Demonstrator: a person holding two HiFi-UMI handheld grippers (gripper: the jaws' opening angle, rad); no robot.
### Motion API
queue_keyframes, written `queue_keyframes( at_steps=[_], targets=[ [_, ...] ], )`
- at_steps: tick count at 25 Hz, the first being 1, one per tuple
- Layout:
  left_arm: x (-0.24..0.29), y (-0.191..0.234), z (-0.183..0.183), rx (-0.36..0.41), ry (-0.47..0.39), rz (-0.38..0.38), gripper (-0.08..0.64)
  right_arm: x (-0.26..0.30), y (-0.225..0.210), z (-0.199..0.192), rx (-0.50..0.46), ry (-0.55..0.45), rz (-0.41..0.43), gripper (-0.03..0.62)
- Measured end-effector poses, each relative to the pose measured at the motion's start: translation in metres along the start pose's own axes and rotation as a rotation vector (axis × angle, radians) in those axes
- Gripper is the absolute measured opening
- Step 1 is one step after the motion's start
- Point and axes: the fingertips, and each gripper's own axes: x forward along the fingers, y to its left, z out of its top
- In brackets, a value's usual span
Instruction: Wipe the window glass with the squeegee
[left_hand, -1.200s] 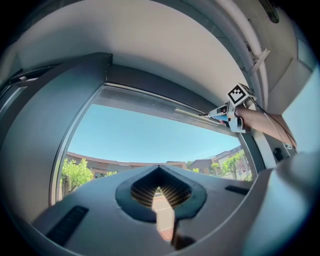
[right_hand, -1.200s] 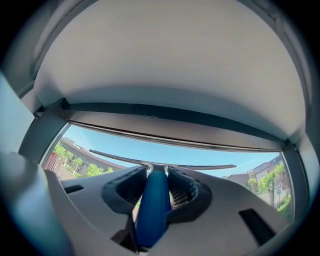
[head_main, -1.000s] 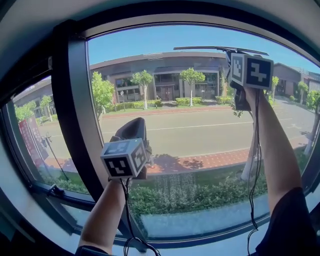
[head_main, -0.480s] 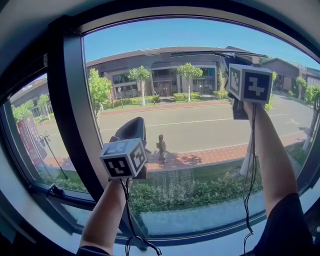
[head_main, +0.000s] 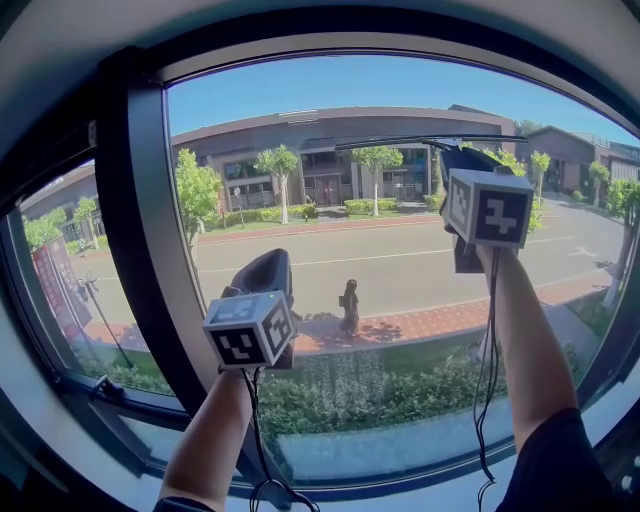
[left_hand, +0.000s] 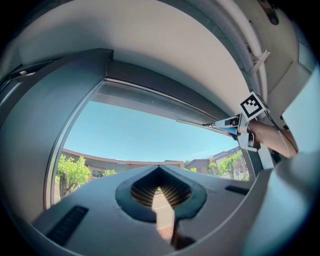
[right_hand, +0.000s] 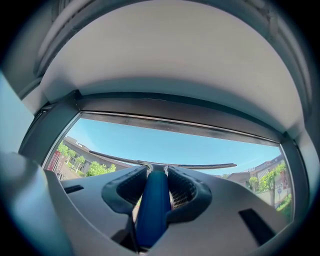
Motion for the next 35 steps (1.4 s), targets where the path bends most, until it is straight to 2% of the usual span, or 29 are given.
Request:
queue_keyframes(
  at_steps=[8,35],
  targets=[
    [-0.001,-0.006,-0.008,-0.001,0.013,0.0,0.002,-0.012,0.004,-0.022,0.046,0.008,-0.005,0.131],
    [-0.011,-0.01,-0.039,-0.034,0.06,0.004,0.002,-0.04,0.023,-0.078,0.012,0.028,0.009,0.132]
  ],
)
